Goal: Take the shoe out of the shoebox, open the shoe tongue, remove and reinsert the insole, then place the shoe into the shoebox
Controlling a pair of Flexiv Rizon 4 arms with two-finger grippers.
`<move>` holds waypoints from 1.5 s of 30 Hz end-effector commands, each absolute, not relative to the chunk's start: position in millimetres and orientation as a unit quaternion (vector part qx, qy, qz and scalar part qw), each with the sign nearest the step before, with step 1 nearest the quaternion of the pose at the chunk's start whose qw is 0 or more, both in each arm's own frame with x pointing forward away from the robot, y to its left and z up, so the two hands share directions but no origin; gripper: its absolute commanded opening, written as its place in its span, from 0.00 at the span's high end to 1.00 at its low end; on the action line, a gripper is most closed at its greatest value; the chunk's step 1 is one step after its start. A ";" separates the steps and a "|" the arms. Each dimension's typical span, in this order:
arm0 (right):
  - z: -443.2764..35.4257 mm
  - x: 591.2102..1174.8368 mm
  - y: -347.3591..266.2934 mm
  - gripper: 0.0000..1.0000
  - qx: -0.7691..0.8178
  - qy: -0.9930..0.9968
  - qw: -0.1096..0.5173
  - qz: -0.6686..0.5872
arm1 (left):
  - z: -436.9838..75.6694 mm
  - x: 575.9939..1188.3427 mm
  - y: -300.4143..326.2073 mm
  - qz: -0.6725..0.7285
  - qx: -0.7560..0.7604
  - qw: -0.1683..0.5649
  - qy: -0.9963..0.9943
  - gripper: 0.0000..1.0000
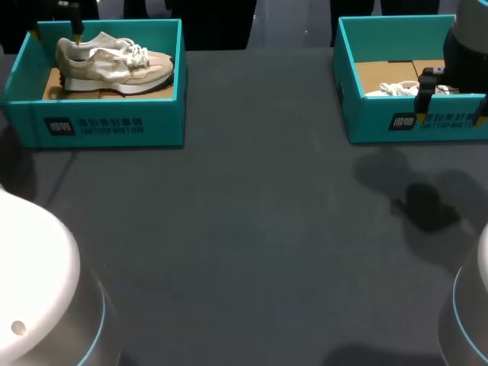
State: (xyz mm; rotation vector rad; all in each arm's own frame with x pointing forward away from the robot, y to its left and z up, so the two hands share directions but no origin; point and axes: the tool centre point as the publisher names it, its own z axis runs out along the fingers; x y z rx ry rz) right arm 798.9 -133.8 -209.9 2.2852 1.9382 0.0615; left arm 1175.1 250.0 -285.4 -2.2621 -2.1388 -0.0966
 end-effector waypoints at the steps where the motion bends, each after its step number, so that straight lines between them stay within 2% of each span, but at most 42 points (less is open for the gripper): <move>1: -210.5 799.0 -133.8 0.00 0.760 0.645 0.072 0.021 | -301.2 1198.3 255.0 -0.013 -0.718 0.026 -0.695 0.00; 15: -210.5 799.0 -133.8 0.00 0.760 0.645 0.072 0.021 | -335.1 1211.9 263.9 0.001 -0.686 0.043 -0.726 0.00; 23: -210.5 799.0 -133.8 0.00 0.760 0.645 0.072 0.021 | -352.1 1207.8 262.6 0.012 -0.680 0.059 -0.731 0.16; 31: -210.5 799.0 -133.8 0.00 0.760 0.645 0.072 0.021 | -367.9 1201.2 266.0 0.018 -0.671 0.070 -0.738 0.23; 37: -210.5 799.0 -133.8 0.00 0.760 0.645 0.072 0.021 | -378.8 1198.2 269.1 0.020 -0.670 0.077 -0.738 0.25; 39: -210.5 799.0 -133.8 0.00 0.760 0.645 0.072 0.021 | -381.4 1198.8 270.1 0.021 -0.668 0.080 -0.739 0.27; 43: -210.5 799.0 -133.8 0.00 0.760 0.645 0.072 0.021 | -384.0 1199.9 272.2 0.020 -0.667 0.081 -0.741 0.40; 45: -210.5 799.0 -133.8 0.00 0.760 0.645 0.072 0.021 | -385.4 1201.5 273.4 0.019 -0.666 0.082 -0.741 0.41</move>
